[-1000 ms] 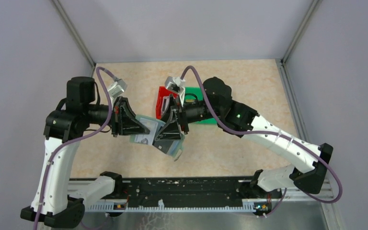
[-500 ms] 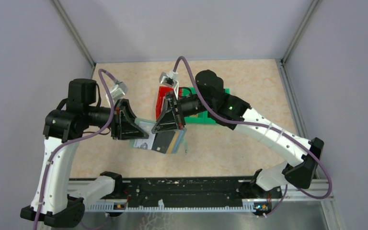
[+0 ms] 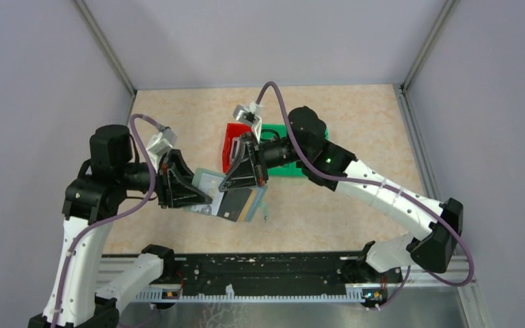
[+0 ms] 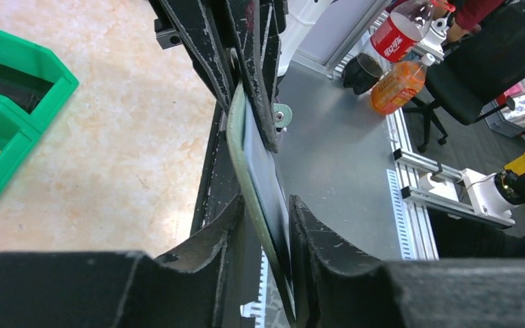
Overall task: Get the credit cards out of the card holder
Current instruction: Remove the credit card from the card holder.
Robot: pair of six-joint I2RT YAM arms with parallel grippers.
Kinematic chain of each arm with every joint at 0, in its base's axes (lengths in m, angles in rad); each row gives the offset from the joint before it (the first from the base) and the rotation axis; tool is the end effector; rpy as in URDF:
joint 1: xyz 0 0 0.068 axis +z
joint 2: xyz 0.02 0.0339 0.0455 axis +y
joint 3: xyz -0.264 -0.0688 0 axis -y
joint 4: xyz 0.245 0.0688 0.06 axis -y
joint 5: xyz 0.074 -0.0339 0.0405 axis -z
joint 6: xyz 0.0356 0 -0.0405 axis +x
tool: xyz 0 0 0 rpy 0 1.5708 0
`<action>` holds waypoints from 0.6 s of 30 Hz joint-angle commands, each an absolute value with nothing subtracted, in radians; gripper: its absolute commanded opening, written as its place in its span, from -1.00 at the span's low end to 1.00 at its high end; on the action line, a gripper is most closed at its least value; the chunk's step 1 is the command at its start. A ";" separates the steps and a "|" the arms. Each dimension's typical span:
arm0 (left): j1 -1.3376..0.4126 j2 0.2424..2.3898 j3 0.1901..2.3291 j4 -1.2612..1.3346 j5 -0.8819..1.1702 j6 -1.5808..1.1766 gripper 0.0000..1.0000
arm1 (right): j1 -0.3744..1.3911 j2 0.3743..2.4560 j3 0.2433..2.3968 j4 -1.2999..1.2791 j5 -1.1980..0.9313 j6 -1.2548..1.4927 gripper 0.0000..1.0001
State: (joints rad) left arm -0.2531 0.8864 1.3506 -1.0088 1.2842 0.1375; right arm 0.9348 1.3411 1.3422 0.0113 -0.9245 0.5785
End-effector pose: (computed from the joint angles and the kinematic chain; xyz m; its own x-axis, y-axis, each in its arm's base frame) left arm 0.1049 -0.0624 0.4378 -0.3783 0.1379 -0.9154 0.9257 0.0498 -0.3750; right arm 0.1555 0.2584 0.4320 -0.5180 -0.1472 -0.8426 -0.8067 -0.2436 0.5384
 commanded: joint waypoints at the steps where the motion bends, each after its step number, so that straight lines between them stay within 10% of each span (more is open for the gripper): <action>1: -0.256 0.843 1.285 -0.795 1.349 -0.030 -0.35 | 0.928 1.295 1.330 0.203 -0.953 0.639 -1.00; 6: -0.256 0.846 1.225 -0.685 1.410 -0.165 -0.66 | 0.928 1.288 1.309 0.243 -0.955 0.649 -1.00; 9: -0.256 0.852 1.233 -0.680 1.354 -0.173 -1.00 | 0.915 1.270 1.313 0.190 -0.914 0.609 -0.64; 18: -0.256 0.845 1.253 -0.687 0.948 -0.148 -1.00 | 0.819 1.102 1.377 0.003 -0.554 0.556 0.06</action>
